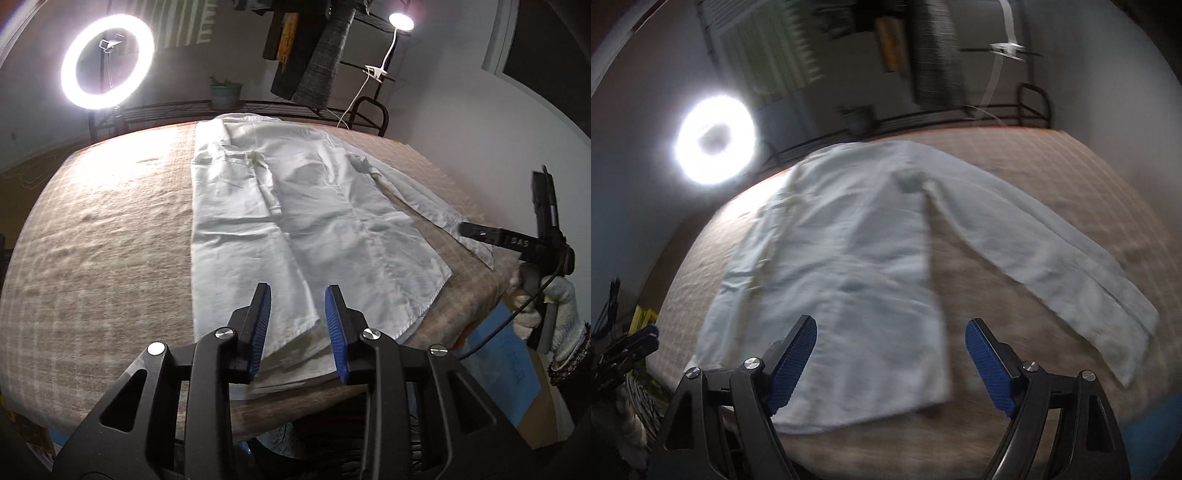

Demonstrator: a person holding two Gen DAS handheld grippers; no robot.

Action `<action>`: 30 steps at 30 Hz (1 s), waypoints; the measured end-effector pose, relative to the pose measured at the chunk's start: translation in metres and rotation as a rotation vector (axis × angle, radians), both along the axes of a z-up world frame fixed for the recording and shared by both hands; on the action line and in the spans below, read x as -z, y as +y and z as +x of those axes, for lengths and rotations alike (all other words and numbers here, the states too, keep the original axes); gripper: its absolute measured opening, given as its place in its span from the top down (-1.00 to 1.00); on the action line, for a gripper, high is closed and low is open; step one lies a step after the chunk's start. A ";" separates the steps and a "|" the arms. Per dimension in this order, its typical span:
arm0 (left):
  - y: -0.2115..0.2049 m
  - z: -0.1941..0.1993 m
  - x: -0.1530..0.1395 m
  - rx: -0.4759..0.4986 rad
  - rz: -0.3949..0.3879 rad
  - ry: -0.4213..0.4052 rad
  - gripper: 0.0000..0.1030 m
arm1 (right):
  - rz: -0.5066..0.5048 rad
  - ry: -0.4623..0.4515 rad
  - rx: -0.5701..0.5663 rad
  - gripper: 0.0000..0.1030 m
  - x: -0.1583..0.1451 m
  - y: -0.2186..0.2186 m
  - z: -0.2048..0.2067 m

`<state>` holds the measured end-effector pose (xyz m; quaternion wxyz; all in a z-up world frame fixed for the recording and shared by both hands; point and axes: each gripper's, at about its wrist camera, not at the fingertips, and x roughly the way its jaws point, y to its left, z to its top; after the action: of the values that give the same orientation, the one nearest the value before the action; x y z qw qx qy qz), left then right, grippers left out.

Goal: Fold small clothes

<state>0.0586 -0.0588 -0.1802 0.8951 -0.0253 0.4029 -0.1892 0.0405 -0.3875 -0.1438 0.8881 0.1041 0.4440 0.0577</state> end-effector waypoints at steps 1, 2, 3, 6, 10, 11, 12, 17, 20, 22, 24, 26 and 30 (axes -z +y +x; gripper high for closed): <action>-0.003 0.001 0.001 0.001 -0.005 0.007 0.41 | 0.007 0.004 0.030 -0.64 0.000 -0.014 -0.004; -0.005 0.002 0.002 -0.001 -0.018 0.020 0.41 | 0.018 0.009 0.069 -0.64 0.001 -0.031 -0.010; -0.006 0.003 0.003 -0.003 -0.032 0.032 0.40 | 0.030 0.013 0.105 -0.64 0.002 -0.046 -0.014; -0.009 0.008 0.005 -0.005 -0.052 0.057 0.40 | 0.073 0.029 0.205 -0.64 0.007 -0.089 -0.024; -0.016 0.011 0.004 -0.009 -0.035 0.060 0.40 | 0.112 0.045 0.336 -0.48 0.019 -0.142 -0.030; -0.017 0.011 0.004 -0.011 -0.040 0.062 0.40 | 0.121 0.049 0.363 -0.47 0.022 -0.155 -0.032; -0.017 0.011 0.004 -0.011 -0.048 0.065 0.40 | 0.122 0.054 0.389 -0.47 0.026 -0.167 -0.032; -0.022 0.015 0.004 -0.015 -0.064 0.073 0.40 | 0.146 0.079 0.529 -0.47 0.043 -0.222 -0.035; -0.027 0.017 0.006 -0.007 -0.061 0.083 0.40 | 0.177 0.095 0.579 -0.39 0.054 -0.244 -0.032; -0.030 0.018 0.006 -0.001 -0.056 0.083 0.40 | 0.224 0.107 0.598 -0.29 0.062 -0.255 -0.029; -0.031 0.019 0.005 0.000 -0.053 0.082 0.40 | 0.258 0.106 0.604 -0.26 0.067 -0.261 -0.026; -0.032 0.019 0.005 0.001 -0.054 0.082 0.40 | 0.250 0.097 0.605 -0.26 0.069 -0.264 -0.022; -0.034 0.020 0.007 0.004 -0.052 0.083 0.40 | 0.234 0.100 0.605 0.00 0.070 -0.264 -0.013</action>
<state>0.0782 -0.0928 -0.1872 0.8762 -0.0555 0.4350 -0.2000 0.0273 -0.6511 -0.2139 0.8241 0.3355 0.4262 -0.1632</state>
